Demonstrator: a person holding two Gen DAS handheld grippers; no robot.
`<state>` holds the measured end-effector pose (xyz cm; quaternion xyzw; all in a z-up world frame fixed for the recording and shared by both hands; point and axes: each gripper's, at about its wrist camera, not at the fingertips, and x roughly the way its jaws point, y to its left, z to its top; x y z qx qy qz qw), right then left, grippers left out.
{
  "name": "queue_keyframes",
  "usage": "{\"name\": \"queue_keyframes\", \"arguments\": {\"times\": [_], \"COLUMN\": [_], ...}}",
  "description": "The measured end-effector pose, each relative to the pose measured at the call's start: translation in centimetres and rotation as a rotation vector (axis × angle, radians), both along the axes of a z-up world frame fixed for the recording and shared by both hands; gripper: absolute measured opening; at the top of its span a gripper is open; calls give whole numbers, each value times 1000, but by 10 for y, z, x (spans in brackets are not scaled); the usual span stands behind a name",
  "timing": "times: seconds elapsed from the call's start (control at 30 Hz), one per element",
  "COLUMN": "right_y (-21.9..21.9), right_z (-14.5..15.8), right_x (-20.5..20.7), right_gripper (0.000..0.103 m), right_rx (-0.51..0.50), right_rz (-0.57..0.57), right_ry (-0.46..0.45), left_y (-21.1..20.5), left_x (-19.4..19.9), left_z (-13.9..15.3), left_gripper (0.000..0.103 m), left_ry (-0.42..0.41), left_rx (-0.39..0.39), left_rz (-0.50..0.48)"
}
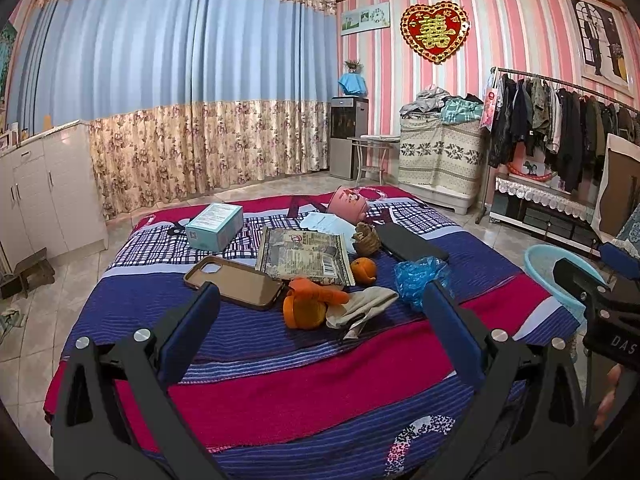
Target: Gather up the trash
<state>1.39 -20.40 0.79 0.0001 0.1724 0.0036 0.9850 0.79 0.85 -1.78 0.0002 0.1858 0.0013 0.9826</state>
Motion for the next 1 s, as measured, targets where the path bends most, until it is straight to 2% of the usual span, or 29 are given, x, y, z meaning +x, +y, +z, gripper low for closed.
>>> {"name": "queue_keyframes", "arguments": {"times": [0.5,0.83,1.0], "right_y": [2,-8,2], "right_z": [-9,-24,-30], "right_x": [9,32,53], "right_gripper": [99,99,99], "right_rx": [-14,16,-35], "right_rz": [16,10,19], "right_ry": [8,43,84], "left_y": [11,26,40], "left_x": [10,27,41], "left_z": [-3,-7,-9], "left_gripper": [98,98,98], "left_ry": [20,58,82], "left_rx": [-5,-20,-32], "left_rz": [19,42,51]}}
